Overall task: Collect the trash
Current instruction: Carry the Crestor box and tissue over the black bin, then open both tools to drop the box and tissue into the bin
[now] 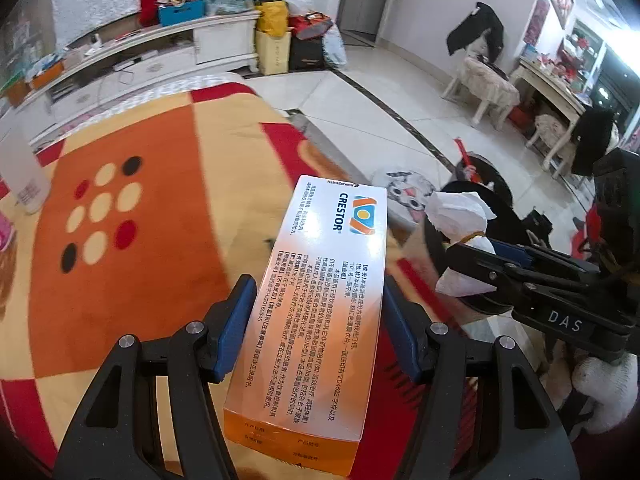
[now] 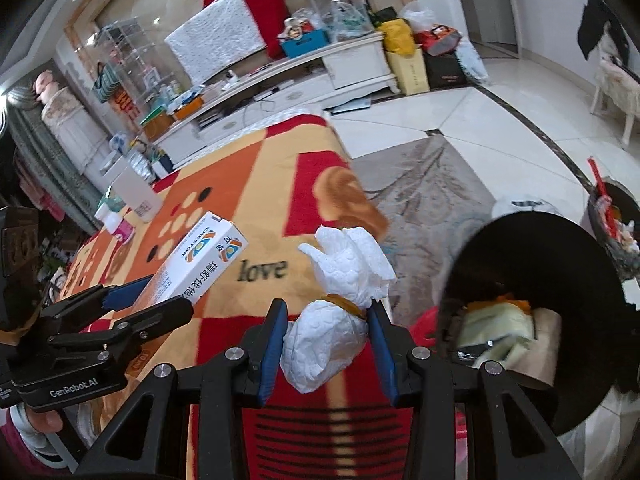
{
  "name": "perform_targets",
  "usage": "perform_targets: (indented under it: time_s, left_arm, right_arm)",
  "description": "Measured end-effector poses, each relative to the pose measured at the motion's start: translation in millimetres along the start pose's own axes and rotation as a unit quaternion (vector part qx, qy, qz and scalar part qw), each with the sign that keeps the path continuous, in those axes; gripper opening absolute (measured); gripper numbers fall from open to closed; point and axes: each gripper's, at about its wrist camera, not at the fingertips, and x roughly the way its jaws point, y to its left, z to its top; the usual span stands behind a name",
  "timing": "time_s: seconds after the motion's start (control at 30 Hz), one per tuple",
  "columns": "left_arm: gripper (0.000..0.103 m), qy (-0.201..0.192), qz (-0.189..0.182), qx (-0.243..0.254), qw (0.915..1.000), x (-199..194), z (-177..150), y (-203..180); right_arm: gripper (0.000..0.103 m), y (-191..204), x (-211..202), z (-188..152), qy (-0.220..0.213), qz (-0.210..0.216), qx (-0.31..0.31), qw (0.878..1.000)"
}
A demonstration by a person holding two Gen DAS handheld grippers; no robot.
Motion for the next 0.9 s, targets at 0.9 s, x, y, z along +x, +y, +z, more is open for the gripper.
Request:
perform_targets:
  time_s: [0.9]
  left_arm:
    - [0.062, 0.047, -0.181, -0.013, 0.9823, 77, 46, -124]
  right_arm:
    - [0.055, -142, -50, -18, -0.011, -0.115, 0.08, 0.99]
